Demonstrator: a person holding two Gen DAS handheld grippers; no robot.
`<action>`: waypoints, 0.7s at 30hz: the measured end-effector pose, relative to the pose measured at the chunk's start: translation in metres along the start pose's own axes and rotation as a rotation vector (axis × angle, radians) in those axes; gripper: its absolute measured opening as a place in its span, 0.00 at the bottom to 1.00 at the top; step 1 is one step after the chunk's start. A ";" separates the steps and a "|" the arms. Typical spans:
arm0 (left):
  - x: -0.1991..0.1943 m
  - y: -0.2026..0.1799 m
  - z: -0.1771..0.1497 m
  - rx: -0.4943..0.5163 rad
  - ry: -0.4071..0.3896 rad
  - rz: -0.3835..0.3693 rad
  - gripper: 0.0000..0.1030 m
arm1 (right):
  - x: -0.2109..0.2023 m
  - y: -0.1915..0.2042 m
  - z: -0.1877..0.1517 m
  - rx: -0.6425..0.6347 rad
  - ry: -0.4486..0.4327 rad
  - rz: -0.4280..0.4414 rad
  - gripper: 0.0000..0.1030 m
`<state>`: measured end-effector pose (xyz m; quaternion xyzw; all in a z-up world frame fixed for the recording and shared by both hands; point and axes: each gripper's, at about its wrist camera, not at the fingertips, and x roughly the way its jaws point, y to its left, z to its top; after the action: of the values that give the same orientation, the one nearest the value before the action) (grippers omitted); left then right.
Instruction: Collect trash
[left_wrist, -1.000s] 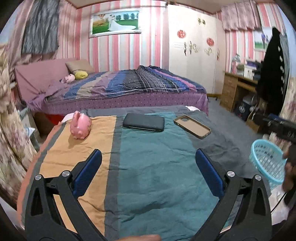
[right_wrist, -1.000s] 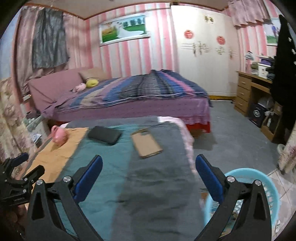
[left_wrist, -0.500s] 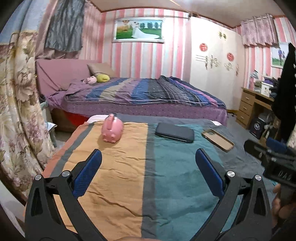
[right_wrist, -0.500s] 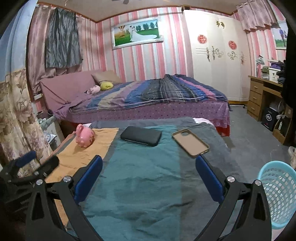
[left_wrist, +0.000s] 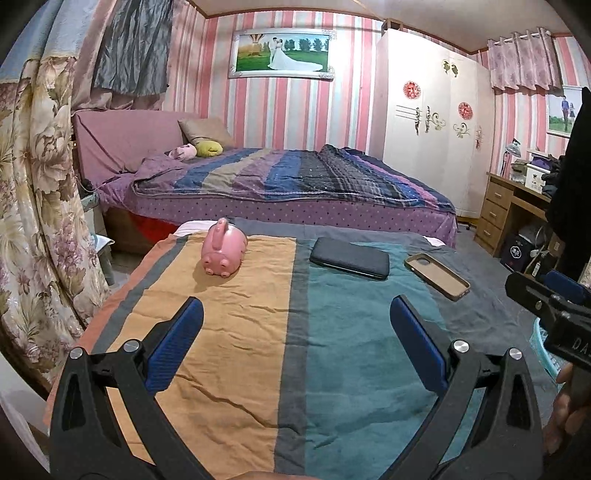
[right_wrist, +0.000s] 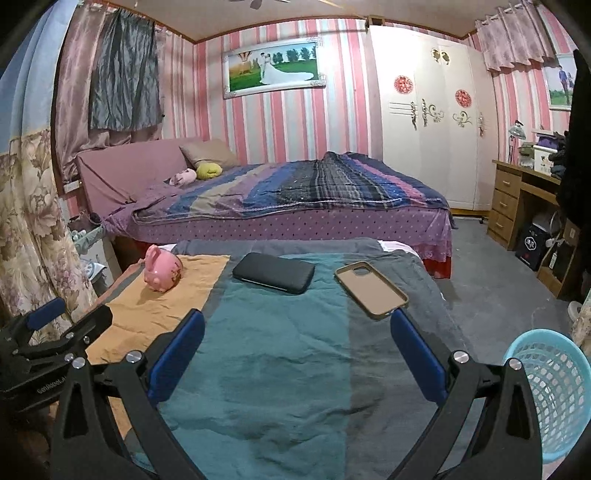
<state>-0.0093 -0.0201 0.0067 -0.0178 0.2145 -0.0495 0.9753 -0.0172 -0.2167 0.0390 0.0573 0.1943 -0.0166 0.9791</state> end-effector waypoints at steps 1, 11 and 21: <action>0.001 -0.002 0.000 0.004 -0.001 -0.001 0.95 | -0.001 -0.002 0.001 0.002 0.000 0.000 0.95; 0.006 -0.015 0.000 0.003 0.014 0.006 0.95 | -0.008 -0.025 0.005 -0.005 -0.003 -0.024 0.95; 0.007 -0.018 -0.001 -0.004 0.023 0.006 0.95 | -0.007 -0.033 0.004 0.003 -0.005 -0.037 0.95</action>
<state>-0.0047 -0.0386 0.0039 -0.0184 0.2259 -0.0464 0.9729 -0.0238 -0.2495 0.0420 0.0551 0.1931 -0.0351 0.9790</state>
